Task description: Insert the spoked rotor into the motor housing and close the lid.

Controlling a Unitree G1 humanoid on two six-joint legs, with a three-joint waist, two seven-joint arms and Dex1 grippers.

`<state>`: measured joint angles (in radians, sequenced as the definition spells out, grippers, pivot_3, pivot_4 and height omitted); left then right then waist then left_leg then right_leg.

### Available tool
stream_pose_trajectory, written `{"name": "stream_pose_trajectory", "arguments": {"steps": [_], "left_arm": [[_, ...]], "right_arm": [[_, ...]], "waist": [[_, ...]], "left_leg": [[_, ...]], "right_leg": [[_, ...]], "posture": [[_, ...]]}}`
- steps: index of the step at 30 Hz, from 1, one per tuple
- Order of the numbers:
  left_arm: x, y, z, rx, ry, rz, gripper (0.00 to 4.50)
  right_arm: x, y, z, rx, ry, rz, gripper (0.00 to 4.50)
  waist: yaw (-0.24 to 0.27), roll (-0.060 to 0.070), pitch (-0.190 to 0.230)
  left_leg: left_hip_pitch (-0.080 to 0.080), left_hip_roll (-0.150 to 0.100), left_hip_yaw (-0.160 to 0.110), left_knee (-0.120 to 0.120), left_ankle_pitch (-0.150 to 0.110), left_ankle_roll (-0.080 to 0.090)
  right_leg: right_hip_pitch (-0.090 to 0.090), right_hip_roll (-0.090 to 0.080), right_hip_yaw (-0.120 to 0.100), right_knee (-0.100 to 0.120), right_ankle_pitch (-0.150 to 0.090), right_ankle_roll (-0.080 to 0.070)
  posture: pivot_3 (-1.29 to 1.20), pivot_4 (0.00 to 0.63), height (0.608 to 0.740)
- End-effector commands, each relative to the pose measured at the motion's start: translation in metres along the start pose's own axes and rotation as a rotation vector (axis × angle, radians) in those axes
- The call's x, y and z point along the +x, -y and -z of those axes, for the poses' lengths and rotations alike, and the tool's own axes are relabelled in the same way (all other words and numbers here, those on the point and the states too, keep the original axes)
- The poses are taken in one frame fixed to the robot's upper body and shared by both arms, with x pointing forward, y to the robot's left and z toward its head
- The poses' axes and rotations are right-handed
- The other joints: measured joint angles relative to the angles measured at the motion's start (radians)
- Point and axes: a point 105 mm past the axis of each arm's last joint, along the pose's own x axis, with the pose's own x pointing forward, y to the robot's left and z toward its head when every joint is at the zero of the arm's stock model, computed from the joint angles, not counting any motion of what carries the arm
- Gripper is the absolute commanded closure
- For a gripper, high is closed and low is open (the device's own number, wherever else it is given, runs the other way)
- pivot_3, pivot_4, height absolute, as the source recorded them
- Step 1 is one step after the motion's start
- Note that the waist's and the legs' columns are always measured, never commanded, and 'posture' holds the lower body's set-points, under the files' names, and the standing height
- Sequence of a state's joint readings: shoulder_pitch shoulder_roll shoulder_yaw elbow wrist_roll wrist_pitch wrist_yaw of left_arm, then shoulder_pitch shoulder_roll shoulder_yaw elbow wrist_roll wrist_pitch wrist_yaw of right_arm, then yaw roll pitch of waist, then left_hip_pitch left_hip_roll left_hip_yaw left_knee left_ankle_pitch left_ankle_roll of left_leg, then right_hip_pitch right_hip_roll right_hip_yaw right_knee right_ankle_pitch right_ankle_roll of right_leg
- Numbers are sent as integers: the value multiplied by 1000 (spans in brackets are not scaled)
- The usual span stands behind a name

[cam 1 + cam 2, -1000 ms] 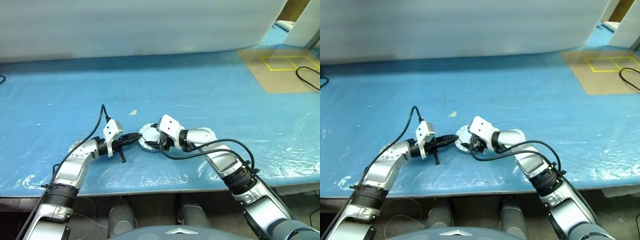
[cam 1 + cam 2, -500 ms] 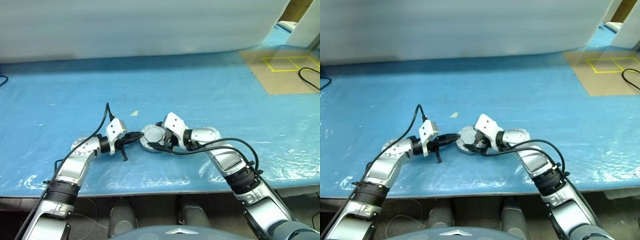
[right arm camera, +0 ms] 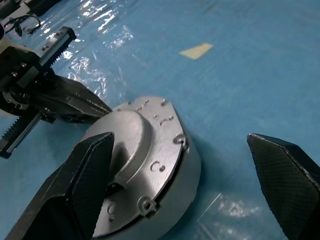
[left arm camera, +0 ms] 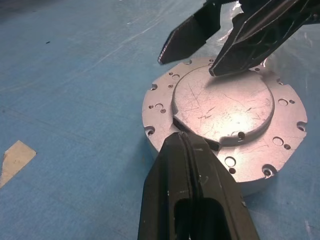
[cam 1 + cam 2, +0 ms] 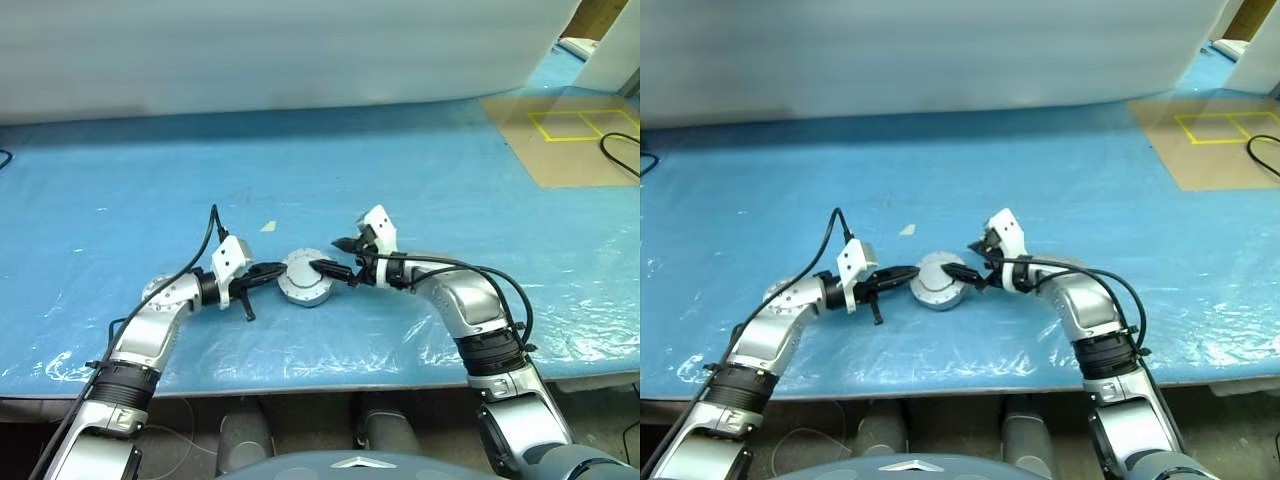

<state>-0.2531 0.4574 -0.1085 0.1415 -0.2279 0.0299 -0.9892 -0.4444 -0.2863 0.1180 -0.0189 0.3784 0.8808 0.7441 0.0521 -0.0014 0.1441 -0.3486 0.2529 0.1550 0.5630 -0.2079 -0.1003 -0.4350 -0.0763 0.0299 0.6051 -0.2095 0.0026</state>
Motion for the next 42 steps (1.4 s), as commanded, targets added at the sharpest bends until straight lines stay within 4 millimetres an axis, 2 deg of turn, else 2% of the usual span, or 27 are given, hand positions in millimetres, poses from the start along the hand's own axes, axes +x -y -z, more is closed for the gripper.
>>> {"name": "stream_pose_trajectory", "arguments": {"steps": [1, 6, 10, 17, 20, 26, 29, 37, 39, 42], "left_arm": [[1, 9, 17, -34, -59, 23, 4500], [1, 9, 17, -31, -61, 25, 4500], [1, 9, 17, -30, -64, 25, 4500], [1, 9, 18, -25, -67, 25, 4500], [1, 9, 18, -22, -68, 25, 4500], [1, 9, 18, -20, -69, 24, 4500], [1, 10, 19, -19, -69, 24, 4500], [1, 6, 14, -23, -43, -4, 4500], [1, -6, 3, -80, 37, -74, 4500], [-2, -23, -14, -200, 157, -169, 4500]], "right_arm": [[-6, -16, 7, 176, -36, -89, 28], [-9, -35, 14, 405, -63, -198, 28], [-7, -41, 7, 518, -2, -247, 28], [-6, -35, 0, 586, 61, -224, 28], [-5, -33, 0, 581, 61, -212, 647], [-5, -34, -1, 584, 62, -222, 2686], [-6, -37, -1, 585, 62, -234, 3390], [-3, -33, 5, 578, 32, -202, 3408], [-4, -35, 4, 585, 38, -219, 3408], [-5, -37, -8, 622, 111, -260, 3408]], "waist": [[0, 0, 0], [0, 0, 0], [-1, 1, 0], [-2, 1, 1], [-2, 1, 1], [-1, 1, 1], [-1, 1, 1], [-1, 2, 1], [-1, 2, 1], [-2, 1, 1]], "left_leg": [[0, 0, 0, 0, 0, 0], [0, 0, 0, -1, 0, 0], [0, 0, 0, -1, 0, 0], [0, 0, 0, -1, 0, 0], [0, 0, 0, -1, 0, 0], [0, 0, 0, -1, 0, 0], [1, 0, 0, -1, 0, 0], [1, 0, 0, -1, 0, 0], [1, 0, 0, -1, 0, 0], [1, 0, 0, -1, 0, 0]], "right_leg": [[0, 0, 0, 0, 0, 0], [0, 0, 0, 0, 0, 0], [0, 0, 0, 0, 0, 0], [-2, 0, 0, 0, 0, 0], [-2, 0, 0, 0, 0, 0], [-2, 0, 0, 0, 0, 0], [-2, 0, 0, 0, 0, 0], [-2, 0, 0, 1, 0, 0], [-2, 0, 0, 1, 0, 0], [-2, 0, 0, 1, 0, 0]], "posture": [[0, 150, 740], [0, 150, 740], [0, 150, 740], [0, 150, 740], [0, 150, 740], [0, 150, 740], [0, 150, 740], [0, 150, 740], [0, 150, 740], [0, 150, 740]]}}
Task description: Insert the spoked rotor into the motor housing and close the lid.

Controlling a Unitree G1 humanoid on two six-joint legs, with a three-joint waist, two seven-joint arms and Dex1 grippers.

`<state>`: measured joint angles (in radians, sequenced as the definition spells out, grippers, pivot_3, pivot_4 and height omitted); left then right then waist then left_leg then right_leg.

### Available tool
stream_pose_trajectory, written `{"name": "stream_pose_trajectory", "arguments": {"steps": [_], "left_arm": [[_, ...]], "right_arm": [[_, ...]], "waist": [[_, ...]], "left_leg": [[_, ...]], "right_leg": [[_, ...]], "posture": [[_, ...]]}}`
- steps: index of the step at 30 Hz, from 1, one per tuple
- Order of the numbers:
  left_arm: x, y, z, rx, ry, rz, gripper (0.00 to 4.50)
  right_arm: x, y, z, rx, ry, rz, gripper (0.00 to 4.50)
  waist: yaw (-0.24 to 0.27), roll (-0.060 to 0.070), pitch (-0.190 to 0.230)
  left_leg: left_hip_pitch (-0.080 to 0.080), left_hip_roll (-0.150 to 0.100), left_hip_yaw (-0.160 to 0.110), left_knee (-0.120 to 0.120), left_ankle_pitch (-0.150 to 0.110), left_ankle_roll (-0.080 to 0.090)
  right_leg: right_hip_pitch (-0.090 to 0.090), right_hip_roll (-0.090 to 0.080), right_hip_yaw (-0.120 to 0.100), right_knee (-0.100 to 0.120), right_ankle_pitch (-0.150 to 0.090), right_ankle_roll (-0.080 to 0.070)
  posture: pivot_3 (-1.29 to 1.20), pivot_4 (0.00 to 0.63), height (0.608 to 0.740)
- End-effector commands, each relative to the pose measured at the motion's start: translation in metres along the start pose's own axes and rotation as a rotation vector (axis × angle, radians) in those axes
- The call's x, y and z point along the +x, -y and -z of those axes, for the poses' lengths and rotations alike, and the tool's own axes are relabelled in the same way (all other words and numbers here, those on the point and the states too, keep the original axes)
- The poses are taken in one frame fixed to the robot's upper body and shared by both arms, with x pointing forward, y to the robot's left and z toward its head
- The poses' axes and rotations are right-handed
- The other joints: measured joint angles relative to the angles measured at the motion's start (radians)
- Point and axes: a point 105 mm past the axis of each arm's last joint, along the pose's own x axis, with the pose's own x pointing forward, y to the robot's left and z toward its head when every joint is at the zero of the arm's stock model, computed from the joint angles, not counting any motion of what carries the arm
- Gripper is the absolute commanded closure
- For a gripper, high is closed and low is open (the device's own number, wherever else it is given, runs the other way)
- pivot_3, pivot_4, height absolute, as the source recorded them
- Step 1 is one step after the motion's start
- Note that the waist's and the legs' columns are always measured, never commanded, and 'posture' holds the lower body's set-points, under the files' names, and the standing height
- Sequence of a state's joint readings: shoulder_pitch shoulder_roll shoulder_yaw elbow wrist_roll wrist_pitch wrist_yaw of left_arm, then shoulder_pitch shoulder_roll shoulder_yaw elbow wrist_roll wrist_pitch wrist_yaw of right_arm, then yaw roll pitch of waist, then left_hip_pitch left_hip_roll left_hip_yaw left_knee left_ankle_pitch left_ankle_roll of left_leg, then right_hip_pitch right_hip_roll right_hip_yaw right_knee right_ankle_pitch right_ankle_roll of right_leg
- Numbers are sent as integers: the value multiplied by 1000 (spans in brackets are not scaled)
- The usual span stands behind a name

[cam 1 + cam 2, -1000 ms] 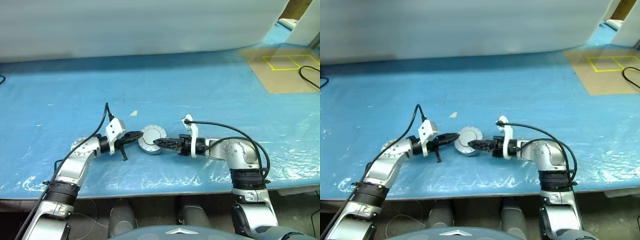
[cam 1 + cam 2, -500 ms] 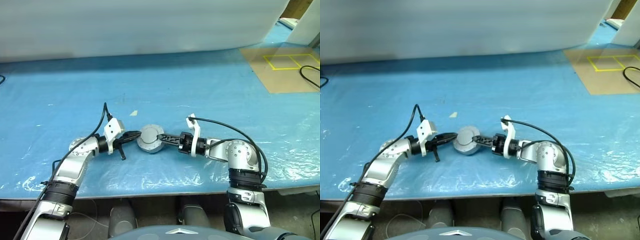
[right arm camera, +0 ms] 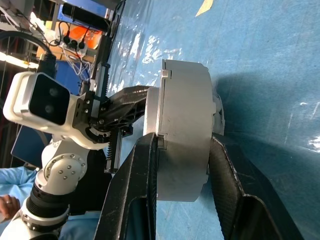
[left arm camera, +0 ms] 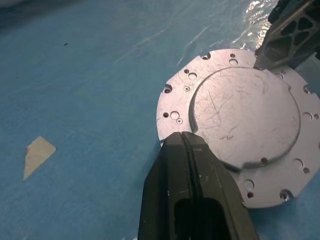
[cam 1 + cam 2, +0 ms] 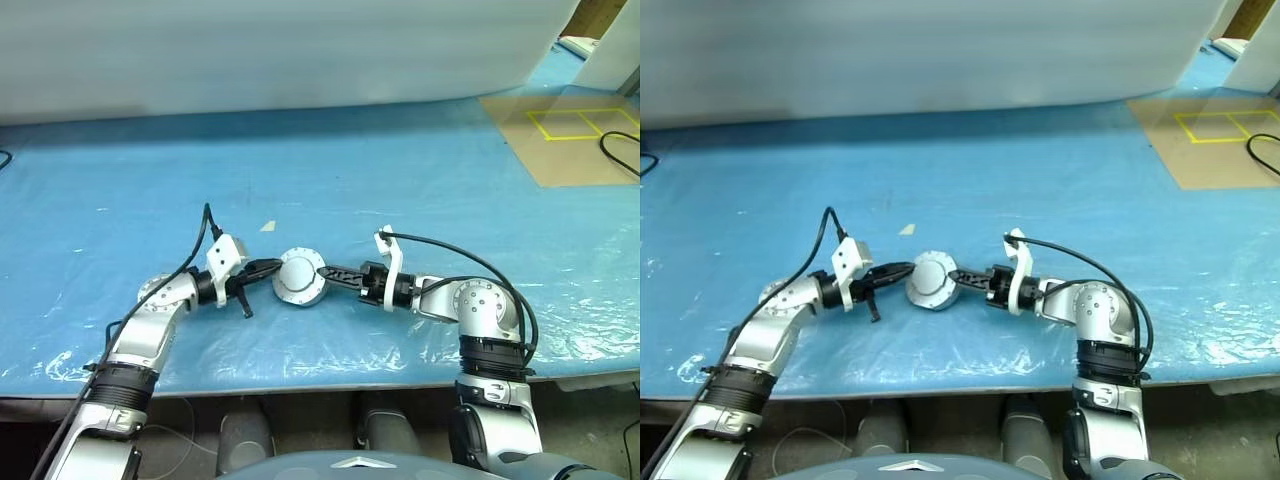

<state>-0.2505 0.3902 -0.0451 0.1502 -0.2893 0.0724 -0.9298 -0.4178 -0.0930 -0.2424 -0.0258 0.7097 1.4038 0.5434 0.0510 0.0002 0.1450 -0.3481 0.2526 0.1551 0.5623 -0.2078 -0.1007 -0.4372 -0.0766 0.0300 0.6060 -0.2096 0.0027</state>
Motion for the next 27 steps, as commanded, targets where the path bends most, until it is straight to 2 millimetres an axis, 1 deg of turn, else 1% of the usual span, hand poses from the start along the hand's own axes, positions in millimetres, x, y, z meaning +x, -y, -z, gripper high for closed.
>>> {"name": "stream_pose_trajectory", "arguments": {"steps": [1, 3, 7, 9, 12, 13, 14, 15, 17, 19, 22, 24, 26, 27], "left_arm": [[-2, -13, -13, -137, 85, -72, 4500], [-2, -13, -19, -220, 128, -74, 4500], [-5, -20, -28, -394, 236, -136, 4500], [-5, -23, -30, -501, 293, -171, 4500], [-4, -19, -33, -614, 355, -166, 4500], [-3, -20, -34, -654, 380, -174, 4121], [-2, -19, -36, -696, 407, -173, 3966], [-1, -18, -37, -729, 426, -170, 3642], [3, -16, -38, -776, 442, -162, 2971], [6, -13, -40, -826, 469, -157, 2276], [8, -10, -49, -883, 535, -132, 1284], [10, -8, -53, -904, 546, -115, 657], [12, -8, -51, -920, 536, -121, 14], [13, -10, -51, -943, 536, -131, 14]], "right_arm": [[8, -28, -12, 23, 63, -163, 3408], [8, -33, -26, 67, 139, -210, 3408], [3, -42, -57, 163, 302, -301, 3408], [0, -43, -70, 200, 371, -319, 3408], [-5, -41, -84, 248, 455, -327, 3408], [-6, -40, -88, 260, 478, -325, 3408], [-7, -39, -91, 273, 502, -326, 3408], [-8, -38, -94, 285, 520, -327, 3408], [-9, -38, -97, 301, 544, -331, 3408], [-8, -40, -99, 305, 553, -337, 3408], [-7, -43, -100, 314, 562, -347, 3408], [-7, -43, -99, 316, 561, -346, 3408], [-6, -43, -97, 320, 558, -347, 3408], [-5, -44, -96, 321, 554, -350, 3408]], "waist": [[-5, 0, 0], [-10, 0, 1], [-6, 0, 3], [-1, 0, 3], [4, 1, 3], [6, 0, 4], [6, 0, 4], [8, 0, 4], [10, 0, 4], [8, 0, 5], [9, 0, 6], [9, 0, 6], [9, 0, 6], [10, 0, 6]], "left_leg": [[-1, 0, 0, 0, 0, 0], [-2, 1, 0, 0, 0, 0], [-4, 0, 0, 0, 0, 0], [-5, 0, 0, 0, 0, 0], [-5, 0, 0, -1, -1, -1], [-5, 0, 0, -2, -1, -2], [-5, 0, 0, -2, -1, -2], [-5, 1, 0, -2, -1, -2], [-5, 1, 0, -2, -1, -3], [-5, 1, 0, -2, -2, -3], [-5, 1, 0, -2, -2, -3], [-5, 1, 0, -2, -2, -3], [-5, 1, -1, -2, -2, -3], [-5, 1, -1, -2, -2, -3]], "right_leg": [[-1, 0, 0, 0, 0, 0], [-3, 2, 1, 1, 0, 0], [-5, 1, 0, 0, 0, 0], [-5, 1, 0, 0, 0, 0], [-5, 1, 0, -1, 0, 0], [-5, 1, 0, -1, 0, 0], [-5, 1, -1, -1, 0, 0], [-5, 2, -1, -1, 2, 3], [-5, 2, -1, -1, 2, 3], [-5, 2, -1, -1, 2, 4], [-5, 2, -1, -1, 2, 4], [-5, 2, -1, -1, 3, 4], [-5, 2, -1, -1, 3, 4], [-5, 2, -1, -1, 3, 4]], "posture": [[0, 150, 740], [0, 150, 740], [0, 150, 740], [0, 150, 740], [0, 150, 740], [0, 150, 740], [0, 150, 740], [0, 150, 740], [0, 150, 740], [0, 150, 740], [0, 150, 740], [0, 150, 740], [0, 150, 740], [0, 150, 740]]}}
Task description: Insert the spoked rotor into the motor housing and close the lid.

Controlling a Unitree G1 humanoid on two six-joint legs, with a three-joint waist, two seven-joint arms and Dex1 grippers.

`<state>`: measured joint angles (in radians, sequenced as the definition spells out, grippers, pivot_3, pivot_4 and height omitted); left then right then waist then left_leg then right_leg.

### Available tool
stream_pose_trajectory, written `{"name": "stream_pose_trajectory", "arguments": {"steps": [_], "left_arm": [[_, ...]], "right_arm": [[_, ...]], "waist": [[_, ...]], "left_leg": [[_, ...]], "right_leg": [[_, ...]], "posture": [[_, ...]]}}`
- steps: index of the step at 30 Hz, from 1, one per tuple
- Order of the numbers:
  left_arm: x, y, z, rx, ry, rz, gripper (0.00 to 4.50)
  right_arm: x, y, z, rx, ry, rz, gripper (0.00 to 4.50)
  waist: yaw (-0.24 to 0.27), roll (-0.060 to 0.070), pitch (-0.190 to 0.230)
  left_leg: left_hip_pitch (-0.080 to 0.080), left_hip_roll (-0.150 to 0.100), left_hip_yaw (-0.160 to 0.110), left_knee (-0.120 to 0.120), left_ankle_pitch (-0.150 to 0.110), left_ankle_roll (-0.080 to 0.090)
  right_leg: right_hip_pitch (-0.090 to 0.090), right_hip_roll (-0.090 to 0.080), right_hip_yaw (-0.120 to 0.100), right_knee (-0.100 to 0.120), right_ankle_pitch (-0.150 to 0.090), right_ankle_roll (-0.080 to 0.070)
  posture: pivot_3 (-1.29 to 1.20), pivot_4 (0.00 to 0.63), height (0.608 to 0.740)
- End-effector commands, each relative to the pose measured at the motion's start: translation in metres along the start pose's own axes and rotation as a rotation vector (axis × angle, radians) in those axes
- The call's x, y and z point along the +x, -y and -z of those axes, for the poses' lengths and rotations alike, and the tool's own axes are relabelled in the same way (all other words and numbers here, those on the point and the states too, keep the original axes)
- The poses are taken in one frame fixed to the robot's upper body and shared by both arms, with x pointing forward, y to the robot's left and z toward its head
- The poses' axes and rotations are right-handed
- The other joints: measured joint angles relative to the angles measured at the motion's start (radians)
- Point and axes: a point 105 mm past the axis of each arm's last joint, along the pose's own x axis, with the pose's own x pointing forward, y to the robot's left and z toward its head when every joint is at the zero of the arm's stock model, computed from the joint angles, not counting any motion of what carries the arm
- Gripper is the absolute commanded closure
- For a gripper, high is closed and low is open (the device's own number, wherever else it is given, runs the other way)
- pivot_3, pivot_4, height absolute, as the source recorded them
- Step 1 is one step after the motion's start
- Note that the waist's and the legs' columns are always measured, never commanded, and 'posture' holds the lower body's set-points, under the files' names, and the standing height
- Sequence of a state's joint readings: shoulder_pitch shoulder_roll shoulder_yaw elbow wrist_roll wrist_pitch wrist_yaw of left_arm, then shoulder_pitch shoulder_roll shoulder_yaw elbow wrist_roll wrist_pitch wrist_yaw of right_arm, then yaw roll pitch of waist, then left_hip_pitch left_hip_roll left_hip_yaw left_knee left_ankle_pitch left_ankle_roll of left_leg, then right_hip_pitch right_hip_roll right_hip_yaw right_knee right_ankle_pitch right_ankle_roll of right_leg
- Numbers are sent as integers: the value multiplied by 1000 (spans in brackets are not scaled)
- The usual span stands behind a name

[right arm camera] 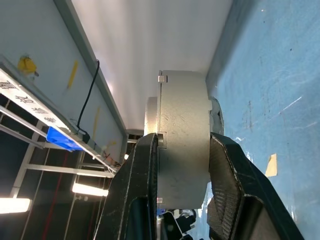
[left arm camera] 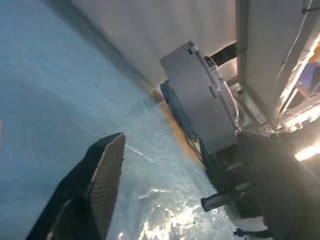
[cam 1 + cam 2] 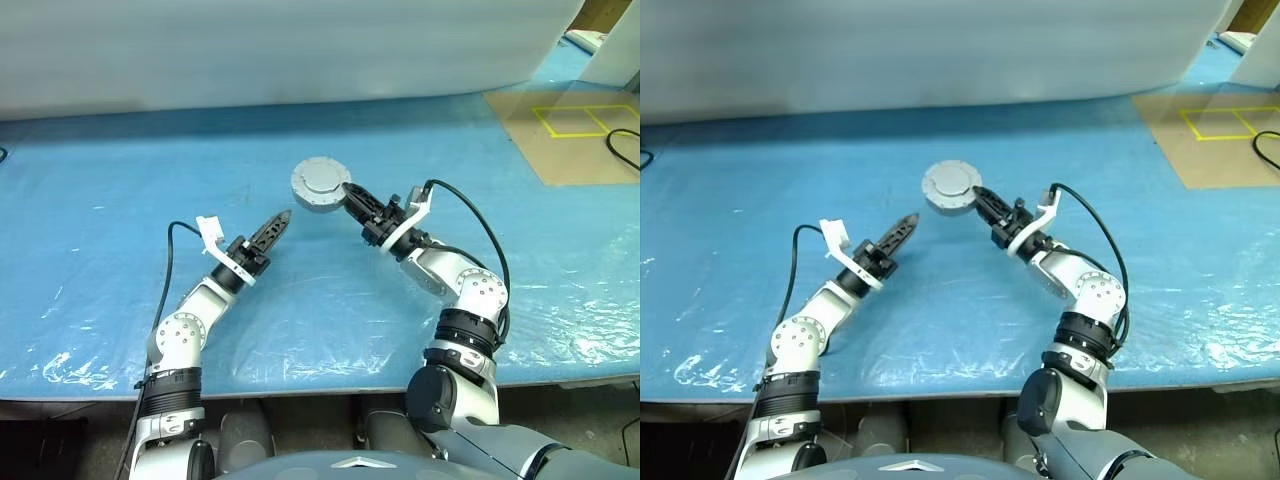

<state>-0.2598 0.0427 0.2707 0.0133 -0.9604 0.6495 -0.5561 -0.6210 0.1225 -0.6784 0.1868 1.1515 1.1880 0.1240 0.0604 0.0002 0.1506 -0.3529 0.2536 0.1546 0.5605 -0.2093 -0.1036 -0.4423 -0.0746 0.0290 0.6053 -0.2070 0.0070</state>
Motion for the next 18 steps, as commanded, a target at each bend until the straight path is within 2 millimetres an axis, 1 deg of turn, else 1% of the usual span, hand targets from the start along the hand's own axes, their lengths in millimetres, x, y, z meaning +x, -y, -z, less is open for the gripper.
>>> {"name": "stream_pose_trajectory", "arguments": {"steps": [1, 8, 11, 13, 16, 18], "left_arm": [[5, 7, -9, -35, 29, 15, 14], [15, 15, -13, -118, 17, 52, 14], [19, 19, -11, -149, 8, 78, 14], [22, 22, -7, -150, -19, 92, 14], [24, 23, -1, -159, -48, 100, 14], [25, 23, 0, -164, -49, 98, 377]], "right_arm": [[7, -23, 9, 14, -21, -123, 3408], [8, -25, 21, 5, -74, -137, 3408], [7, -24, 31, -7, -131, -131, 3408], [6, -19, 39, -25, -179, -108, 3408], [5, -18, 44, -33, -197, -105, 3408], [4, -18, 44, -35, -197, -107, 3408]], "waist": [[1, 0, 0], [7, 0, 0], [8, 0, 0], [9, 0, 0], [8, 0, 0], [9, -1, 1]], "left_leg": [[0, 0, 0, 0, 0, 0], [0, 0, -1, 1, 0, 0], [-1, -1, -1, 1, 0, 0], [-1, -1, -1, 1, 0, 0], [-1, -1, -2, 1, 0, 0], [-1, -1, -2, 1, 0, 0]], "right_leg": [[0, 0, 0, 0, 0, 0], [0, 0, 0, 0, 0, 1], [0, 0, 0, 0, 0, 1], [0, 0, 0, 0, 0, 1], [0, 0, 0, 0, 1, 1], [0, 0, -1, 0, 1, 1]], "posture": [[0, 150, 740], [0, 150, 740], [0, 150, 740], [0, 150, 740], [0, 150, 740], [0, 150, 740]]}}
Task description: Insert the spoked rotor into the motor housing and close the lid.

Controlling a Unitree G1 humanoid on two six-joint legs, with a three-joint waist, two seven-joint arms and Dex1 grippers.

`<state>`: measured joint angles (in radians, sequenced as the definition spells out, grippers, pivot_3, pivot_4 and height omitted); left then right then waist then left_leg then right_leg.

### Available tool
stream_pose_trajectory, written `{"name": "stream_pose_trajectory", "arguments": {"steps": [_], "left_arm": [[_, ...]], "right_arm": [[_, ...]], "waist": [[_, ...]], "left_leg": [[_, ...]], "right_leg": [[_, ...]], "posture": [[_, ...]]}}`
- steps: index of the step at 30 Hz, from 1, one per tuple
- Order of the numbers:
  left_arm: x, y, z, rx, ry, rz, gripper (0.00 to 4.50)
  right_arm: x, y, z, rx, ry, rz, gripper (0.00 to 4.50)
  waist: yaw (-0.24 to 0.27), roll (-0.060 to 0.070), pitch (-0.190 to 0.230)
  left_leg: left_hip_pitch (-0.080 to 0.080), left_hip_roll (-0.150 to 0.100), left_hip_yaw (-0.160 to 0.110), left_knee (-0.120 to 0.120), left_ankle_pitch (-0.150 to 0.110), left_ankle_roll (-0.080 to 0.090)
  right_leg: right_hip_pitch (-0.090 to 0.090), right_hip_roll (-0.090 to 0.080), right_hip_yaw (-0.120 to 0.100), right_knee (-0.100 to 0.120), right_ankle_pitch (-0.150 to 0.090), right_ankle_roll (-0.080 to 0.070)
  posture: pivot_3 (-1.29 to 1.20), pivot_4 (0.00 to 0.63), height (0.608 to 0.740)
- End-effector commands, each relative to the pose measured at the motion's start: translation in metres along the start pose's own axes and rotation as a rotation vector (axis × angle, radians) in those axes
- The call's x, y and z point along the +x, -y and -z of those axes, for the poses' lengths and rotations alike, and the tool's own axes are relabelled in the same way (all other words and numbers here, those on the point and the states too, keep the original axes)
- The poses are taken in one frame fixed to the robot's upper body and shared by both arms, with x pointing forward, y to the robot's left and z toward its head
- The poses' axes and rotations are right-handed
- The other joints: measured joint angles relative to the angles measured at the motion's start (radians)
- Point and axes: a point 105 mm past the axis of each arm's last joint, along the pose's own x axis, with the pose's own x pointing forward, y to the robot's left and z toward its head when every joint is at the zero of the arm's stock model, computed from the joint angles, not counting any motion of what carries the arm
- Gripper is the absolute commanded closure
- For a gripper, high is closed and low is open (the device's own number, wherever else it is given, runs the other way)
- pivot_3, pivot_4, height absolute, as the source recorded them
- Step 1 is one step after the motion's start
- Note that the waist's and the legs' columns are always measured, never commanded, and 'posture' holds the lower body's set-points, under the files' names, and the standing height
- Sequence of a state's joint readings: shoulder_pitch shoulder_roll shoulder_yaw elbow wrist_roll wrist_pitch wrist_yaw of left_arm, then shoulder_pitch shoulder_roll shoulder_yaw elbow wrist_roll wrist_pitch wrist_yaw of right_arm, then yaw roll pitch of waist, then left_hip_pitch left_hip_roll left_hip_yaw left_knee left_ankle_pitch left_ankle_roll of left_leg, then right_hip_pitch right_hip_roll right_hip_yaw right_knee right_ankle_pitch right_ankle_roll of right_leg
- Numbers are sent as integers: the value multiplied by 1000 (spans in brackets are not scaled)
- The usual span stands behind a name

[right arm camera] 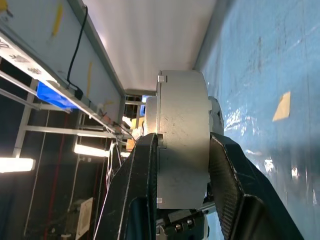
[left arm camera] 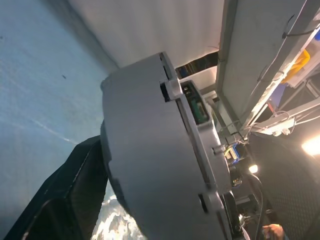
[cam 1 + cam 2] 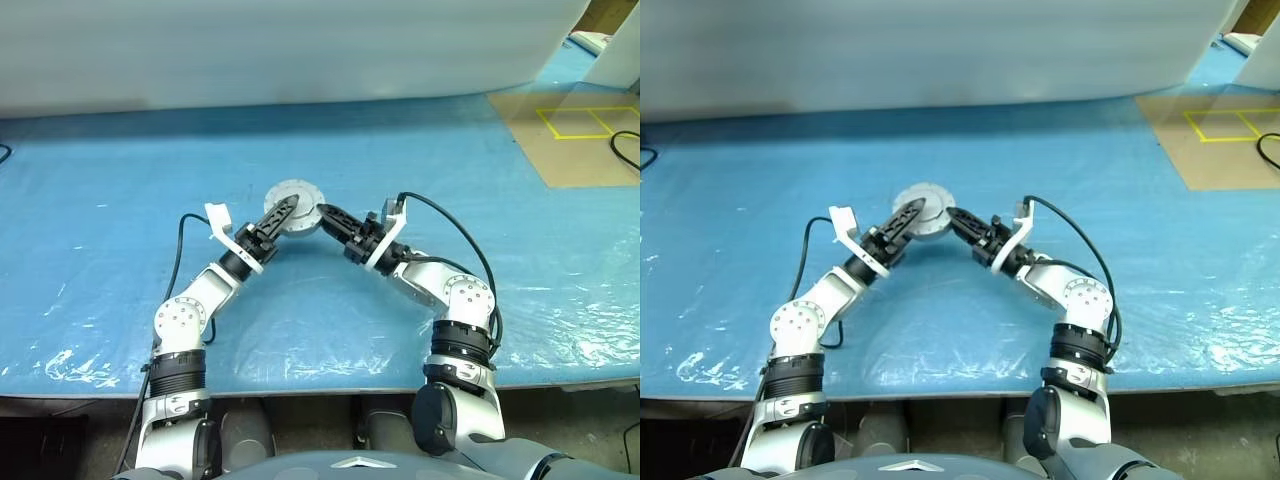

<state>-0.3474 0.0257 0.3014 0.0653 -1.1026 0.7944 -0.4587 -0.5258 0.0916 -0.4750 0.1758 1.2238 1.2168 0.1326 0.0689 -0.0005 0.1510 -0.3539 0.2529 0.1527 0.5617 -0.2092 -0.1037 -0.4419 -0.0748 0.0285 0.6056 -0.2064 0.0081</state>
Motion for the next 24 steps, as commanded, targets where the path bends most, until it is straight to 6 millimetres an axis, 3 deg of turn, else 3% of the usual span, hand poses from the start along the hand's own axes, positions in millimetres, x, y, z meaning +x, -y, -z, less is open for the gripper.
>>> {"name": "stream_pose_trajectory", "arguments": {"steps": [1, 5, 18, 21, 24], "left_arm": [[6, 13, -3, -1, 7, 60, 516], [3, 7, -5, -13, 19, 36, 1652], [4, 12, -5, -17, 25, 59, 1734], [5, 14, -10, -30, 67, 65, 1734], [6, 9, -18, -47, 130, 42, 1734]], "right_arm": [[3, -27, 0, -48, -8, -118, 3408], [3, -27, 1, -52, -8, -119, 3408], [5, -28, 2, -83, -19, -125, 3408], [5, -36, -1, -103, 1, -156, 2445], [4, -38, -19, -87, 108, -161, 1442]], "waist": [[0, 0, 0], [1, -1, 0], [1, -1, 0], [1, -1, 1], [1, -1, 1]], "left_leg": [[0, 0, 0, 0, 0, 0], [0, 0, -1, 1, 0, 0], [0, 0, -1, 2, 0, 0], [-1, 0, -1, 2, 0, 0], [-1, 0, -1, 3, 0, 0]], "right_leg": [[0, 0, 0, 0, 0, 0], [1, 0, 0, 0, 0, 1], [1, 0, 0, 1, 1, 1], [1, 0, 0, 1, 1, 1], [1, 0, 0, 1, 1, 1]], "posture": [[0, 150, 740], [0, 150, 740], [0, 150, 740], [0, 150, 740], [0, 150, 740]]}}
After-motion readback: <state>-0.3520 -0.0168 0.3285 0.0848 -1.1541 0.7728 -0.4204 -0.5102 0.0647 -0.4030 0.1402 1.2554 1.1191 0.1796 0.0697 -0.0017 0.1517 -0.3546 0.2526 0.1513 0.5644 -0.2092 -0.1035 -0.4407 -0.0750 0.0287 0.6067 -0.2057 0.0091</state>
